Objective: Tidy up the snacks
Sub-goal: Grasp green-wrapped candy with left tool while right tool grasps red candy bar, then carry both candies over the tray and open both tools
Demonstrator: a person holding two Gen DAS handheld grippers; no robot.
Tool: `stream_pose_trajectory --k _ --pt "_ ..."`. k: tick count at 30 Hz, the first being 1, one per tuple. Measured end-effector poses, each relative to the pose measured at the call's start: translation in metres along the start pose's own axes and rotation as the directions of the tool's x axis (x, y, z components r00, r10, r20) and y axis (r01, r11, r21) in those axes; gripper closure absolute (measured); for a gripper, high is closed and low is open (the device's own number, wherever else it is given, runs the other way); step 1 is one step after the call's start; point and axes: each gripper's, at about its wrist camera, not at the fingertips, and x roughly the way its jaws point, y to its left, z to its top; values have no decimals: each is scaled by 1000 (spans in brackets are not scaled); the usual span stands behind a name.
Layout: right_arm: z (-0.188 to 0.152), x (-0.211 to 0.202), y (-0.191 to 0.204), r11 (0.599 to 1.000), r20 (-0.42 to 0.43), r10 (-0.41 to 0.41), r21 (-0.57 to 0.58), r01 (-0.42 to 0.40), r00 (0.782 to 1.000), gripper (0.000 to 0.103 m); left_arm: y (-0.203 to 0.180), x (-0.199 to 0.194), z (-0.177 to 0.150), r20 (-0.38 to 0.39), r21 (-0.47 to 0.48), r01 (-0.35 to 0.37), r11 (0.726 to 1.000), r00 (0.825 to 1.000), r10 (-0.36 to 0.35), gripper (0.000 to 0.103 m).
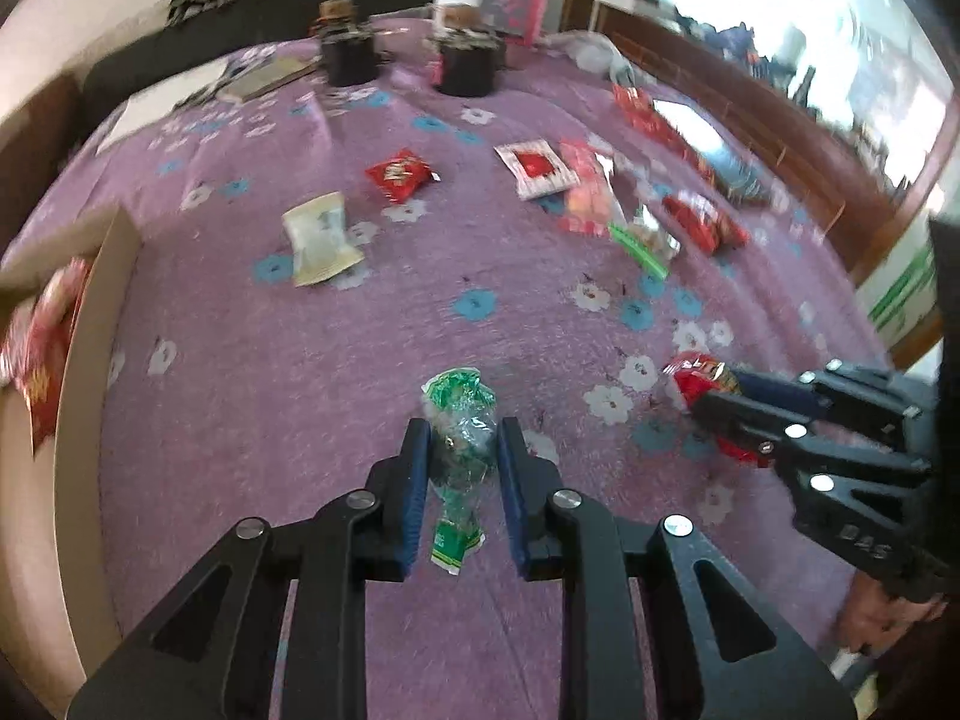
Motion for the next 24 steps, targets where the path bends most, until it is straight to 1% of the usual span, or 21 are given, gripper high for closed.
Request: stream_pose_trajectory --k 5,8,11,14,16,17,20,24 --pt "11 -12 24 999 25 22 -44 -21 999 83 33 -47 -8 81 -105 78 991 994 -70 83" --pt "20 -14 45 996 34 46 -80 -43 998 83 65 -79 -15 138 -163 89 983 988 -66 83" --pt "32 -12 74 989 29 90 -118 -86 996 83 101 -102 -16 169 -214 56 975 985 -20 83" --pt "45 -8 107 979 18 139 -154 -135 990 83 139 -116 -15 184 -259 -17 966 981 66 83" --pt "54 -3 130 970 10 168 -182 -164 986 83 167 -121 -14 181 -289 -48 956 978 103 83" --pt "60 1 146 963 6 184 -202 -179 983 83 181 -120 -13 175 -308 -57 950 978 116 83" --pt "73 11 177 950 -3 215 -230 -210 977 83 218 -112 -11 152 -359 -82 930 978 144 83" --pt "94 39 219 933 -50 275 -226 -279 960 83 251 -94 -11 109 -397 -118 910 979 174 83"
